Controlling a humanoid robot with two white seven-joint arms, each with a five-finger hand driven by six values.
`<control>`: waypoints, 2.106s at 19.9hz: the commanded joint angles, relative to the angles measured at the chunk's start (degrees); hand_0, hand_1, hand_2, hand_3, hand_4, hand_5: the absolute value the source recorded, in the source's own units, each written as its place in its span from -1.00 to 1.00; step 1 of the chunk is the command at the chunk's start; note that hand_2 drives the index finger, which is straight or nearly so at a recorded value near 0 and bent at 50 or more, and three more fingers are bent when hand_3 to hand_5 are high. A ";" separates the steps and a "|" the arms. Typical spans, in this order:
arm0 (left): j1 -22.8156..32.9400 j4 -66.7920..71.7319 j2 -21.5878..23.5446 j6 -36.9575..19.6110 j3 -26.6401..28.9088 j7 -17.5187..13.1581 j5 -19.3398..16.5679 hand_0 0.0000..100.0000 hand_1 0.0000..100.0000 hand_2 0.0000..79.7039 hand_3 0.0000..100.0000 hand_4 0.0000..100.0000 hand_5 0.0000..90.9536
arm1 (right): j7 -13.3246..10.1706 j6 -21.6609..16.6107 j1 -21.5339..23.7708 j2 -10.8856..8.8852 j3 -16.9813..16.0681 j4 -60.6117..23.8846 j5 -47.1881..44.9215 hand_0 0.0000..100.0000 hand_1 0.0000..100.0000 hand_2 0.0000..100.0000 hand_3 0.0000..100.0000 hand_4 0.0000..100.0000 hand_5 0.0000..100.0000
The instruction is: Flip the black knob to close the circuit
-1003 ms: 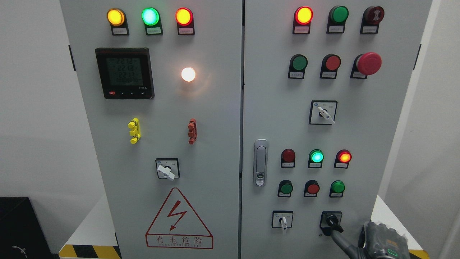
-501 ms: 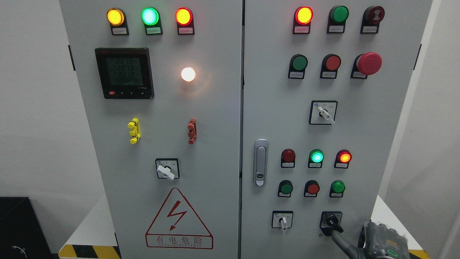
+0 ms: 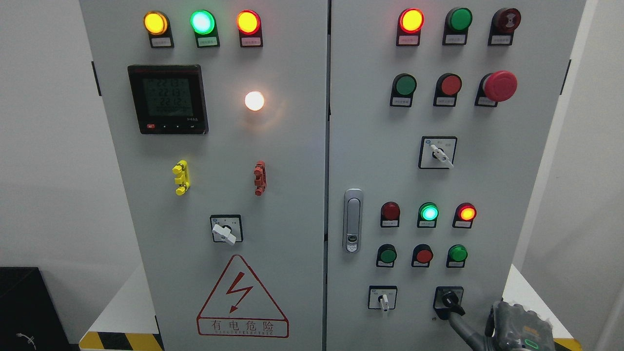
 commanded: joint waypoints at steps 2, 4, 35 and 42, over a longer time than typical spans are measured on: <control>0.00 1.23 0.00 0.01 -1.14 -0.01 -1.23 -1.00 -1.00 -1.00 -1.00 -1.00 -1.00 | -0.70 -0.29 0.05 0.02 1.02 -0.23 0.03 -1.00 -1.00 0.45 0.87 0.53 0.42; 0.00 1.23 0.00 0.01 -1.14 -0.01 -1.23 -1.00 -1.00 -1.00 -1.00 -1.00 -1.00 | -0.70 -0.29 0.05 0.02 1.90 -0.23 0.03 -1.00 -1.00 0.45 0.87 0.53 0.42; 0.00 1.32 0.00 0.01 -1.14 -0.01 -1.23 -1.00 -1.00 -1.00 -1.00 -1.00 -1.00 | -2.28 -0.37 3.74 -0.16 5.77 -4.35 -0.41 -1.00 -0.99 0.40 0.84 0.51 0.41; 0.00 1.23 0.00 0.01 -1.14 -0.01 -1.23 -1.00 -1.00 -1.00 -1.00 -1.00 -1.00 | -2.19 -0.37 8.74 0.11 5.95 -10.68 -3.47 -1.00 -0.98 0.23 0.75 0.43 0.31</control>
